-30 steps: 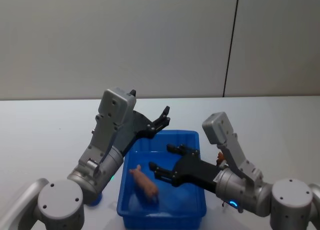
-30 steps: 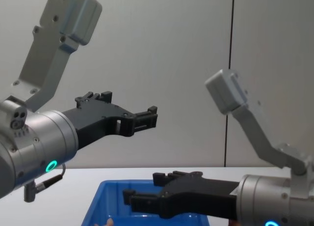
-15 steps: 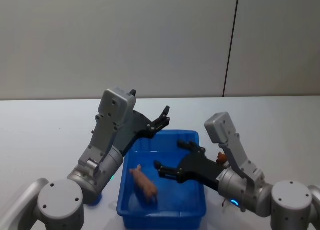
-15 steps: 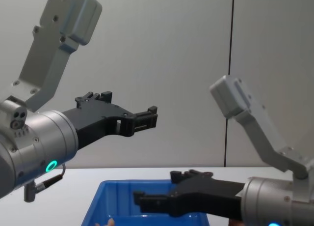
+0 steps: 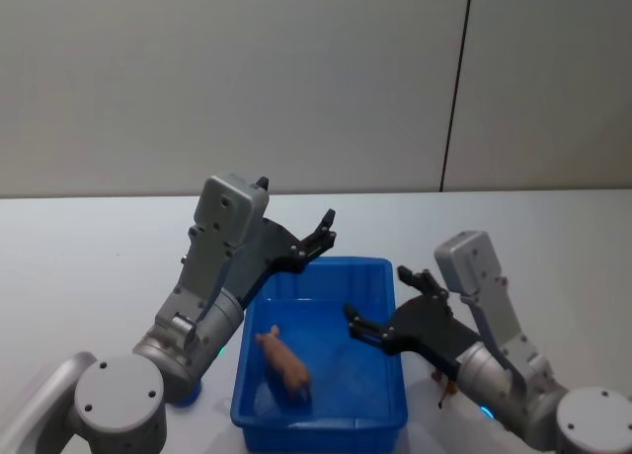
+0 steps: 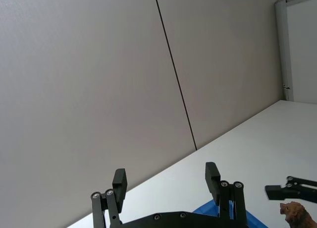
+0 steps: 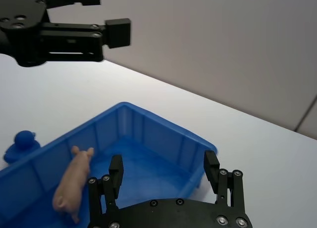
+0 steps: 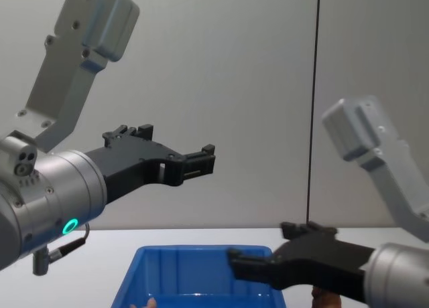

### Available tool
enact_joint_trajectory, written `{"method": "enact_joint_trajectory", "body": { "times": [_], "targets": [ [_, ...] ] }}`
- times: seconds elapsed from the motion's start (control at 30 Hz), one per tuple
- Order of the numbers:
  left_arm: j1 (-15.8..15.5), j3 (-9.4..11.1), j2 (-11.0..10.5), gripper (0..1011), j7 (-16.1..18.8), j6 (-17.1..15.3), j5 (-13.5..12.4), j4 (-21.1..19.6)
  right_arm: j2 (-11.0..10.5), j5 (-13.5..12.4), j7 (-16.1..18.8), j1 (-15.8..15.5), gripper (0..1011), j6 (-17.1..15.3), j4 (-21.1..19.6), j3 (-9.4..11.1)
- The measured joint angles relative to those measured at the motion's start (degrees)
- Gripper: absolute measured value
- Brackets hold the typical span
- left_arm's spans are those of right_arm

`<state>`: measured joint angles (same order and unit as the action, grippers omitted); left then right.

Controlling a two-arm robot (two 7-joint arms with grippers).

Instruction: Pick up the two dolls from the table and place them into the box.

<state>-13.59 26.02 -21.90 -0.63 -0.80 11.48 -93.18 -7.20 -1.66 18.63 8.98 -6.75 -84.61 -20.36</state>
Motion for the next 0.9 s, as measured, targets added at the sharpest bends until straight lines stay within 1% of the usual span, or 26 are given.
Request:
{"method": "enact_joint_trajectory", "body": {
  "times": [0.03,0.23,0.33,0.4,0.47,0.67,0.9],
  "targets": [
    [0.00,0.00,0.00,1001,0.00,0.00,0.00,0.00,-0.34,0.08,-1.62,-0.80,1001,-0.11,-0.96,0.02],
    [0.00,0.00,0.00,1001,0.00,0.00,0.00,0.00,-1.45,-0.06,-6.28,-3.28,1001,-1.02,-3.79,0.31],
    [0.00,0.00,0.00,1001,0.00,0.00,0.00,0.00,-2.12,-0.72,-9.46,-4.79,1001,-2.15,-5.33,0.69],
    [0.00,0.00,0.00,1001,0.00,0.00,0.00,0.00,-2.20,-0.88,-9.99,-4.97,1001,-2.37,-5.50,0.74],
    [0.00,0.00,0.00,1001,0.00,0.00,0.00,0.00,-2.58,-1.48,-11.70,-5.75,1001,-3.17,-6.18,1.03],
    [0.00,0.00,0.00,1001,0.00,0.00,0.00,0.00,-3.35,-3.27,-15.32,-7.50,1001,-4.97,-7.07,1.77],
    [0.00,0.00,0.00,1001,0.00,0.00,0.00,0.00,-3.63,-4.59,-17.07,-8.38,1001,-6.02,-7.14,2.20]
  ]
}}
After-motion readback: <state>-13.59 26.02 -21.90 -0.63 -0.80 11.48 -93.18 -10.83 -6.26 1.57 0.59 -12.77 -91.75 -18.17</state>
